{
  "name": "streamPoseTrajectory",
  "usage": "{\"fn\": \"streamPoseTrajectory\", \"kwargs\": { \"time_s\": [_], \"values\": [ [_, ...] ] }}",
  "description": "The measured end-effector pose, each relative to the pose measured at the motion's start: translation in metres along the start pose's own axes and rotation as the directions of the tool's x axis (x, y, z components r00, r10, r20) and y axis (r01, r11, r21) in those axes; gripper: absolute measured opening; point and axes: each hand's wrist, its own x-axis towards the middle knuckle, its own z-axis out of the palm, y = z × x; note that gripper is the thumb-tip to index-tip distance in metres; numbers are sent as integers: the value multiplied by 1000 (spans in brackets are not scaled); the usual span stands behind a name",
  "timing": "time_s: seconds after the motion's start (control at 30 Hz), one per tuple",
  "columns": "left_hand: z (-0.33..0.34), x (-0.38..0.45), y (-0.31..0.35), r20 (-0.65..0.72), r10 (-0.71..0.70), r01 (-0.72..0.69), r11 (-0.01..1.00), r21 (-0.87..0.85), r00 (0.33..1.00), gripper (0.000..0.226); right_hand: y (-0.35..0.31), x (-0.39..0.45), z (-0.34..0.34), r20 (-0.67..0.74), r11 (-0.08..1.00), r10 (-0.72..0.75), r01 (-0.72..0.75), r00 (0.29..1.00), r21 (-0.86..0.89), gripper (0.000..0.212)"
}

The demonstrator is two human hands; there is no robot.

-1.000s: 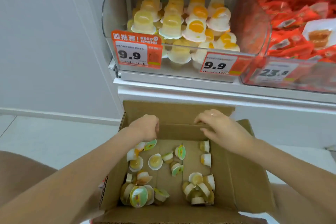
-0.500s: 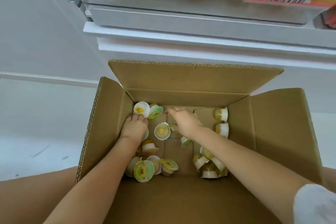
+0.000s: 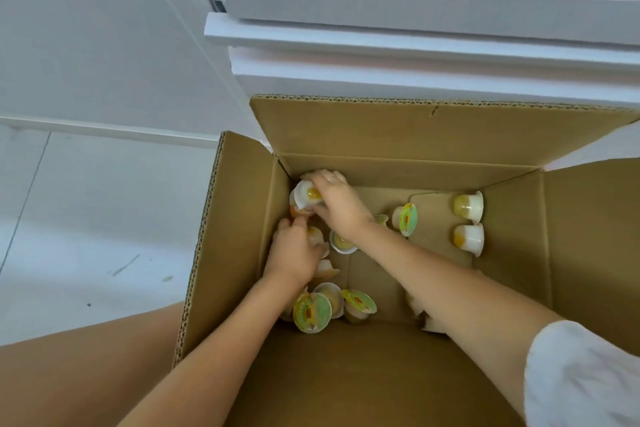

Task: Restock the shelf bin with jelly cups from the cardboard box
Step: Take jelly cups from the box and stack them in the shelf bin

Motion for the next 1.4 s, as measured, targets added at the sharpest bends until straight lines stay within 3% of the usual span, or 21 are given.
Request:
{"fn": "streamPoseTrajectory", "kwargs": {
  "time_s": [0.07,0.1,0.13,0.2,0.23,0.27,0.33,0.4,0.5,0.57,0.63,0.73,0.9,1.03,1.17,1.4],
  "values": [
    [-8,-3,8,36,-78,86,936,-340,996,43,-1,-19,-25,-33,934,230,-211,973,288,50],
    [-14,-8,16,100,-142,173,848,-500,985,34,-3,-30,-43,32,804,380,-348,924,482,49],
    [-21,-11,25,191,-211,285,724,-629,959,26,-6,-42,-64,183,582,488,-474,853,661,47],
    [-40,-20,44,412,-287,501,432,-750,865,13,-9,-68,-112,505,70,445,-591,740,804,44],
    [-52,-27,54,499,-265,563,322,-761,826,11,-11,-81,-137,554,-49,406,-588,727,808,42],
    [-64,-33,64,553,-209,591,275,-759,807,13,-17,-94,-161,559,-78,382,-576,736,813,41],
    [-88,-52,84,599,-44,582,302,-755,800,19,-37,-116,-202,526,0,365,-566,768,825,37],
    [-111,-75,105,607,92,538,374,-756,789,25,-60,-135,-236,438,166,353,-516,827,840,36],
    [-143,-110,135,570,195,476,375,-795,798,29,-103,-162,-278,136,643,288,-297,948,706,34],
    [-159,-134,152,541,272,466,294,-834,796,40,-128,-180,-295,-161,856,145,-43,976,515,30],
    [-166,-157,168,491,384,446,205,-871,782,48,-146,-194,-298,-353,873,21,155,936,462,35],
    [-166,-181,181,372,515,353,139,-925,772,47,-161,-198,-292,-448,837,-74,300,891,459,41],
    [-167,-185,175,237,669,261,65,-963,705,51,-164,-187,-299,-358,857,-122,280,926,433,46],
    [-172,-181,178,272,663,228,155,-961,697,75,-160,-189,-299,-350,846,-132,290,927,448,47],
    [-173,-182,172,315,652,307,130,-943,690,90,-160,-190,-297,-393,884,-142,295,908,362,47],
    [-172,-185,172,318,608,287,151,-946,727,94,-161,-189,-295,-386,887,-136,286,912,362,40]
  ]
}}
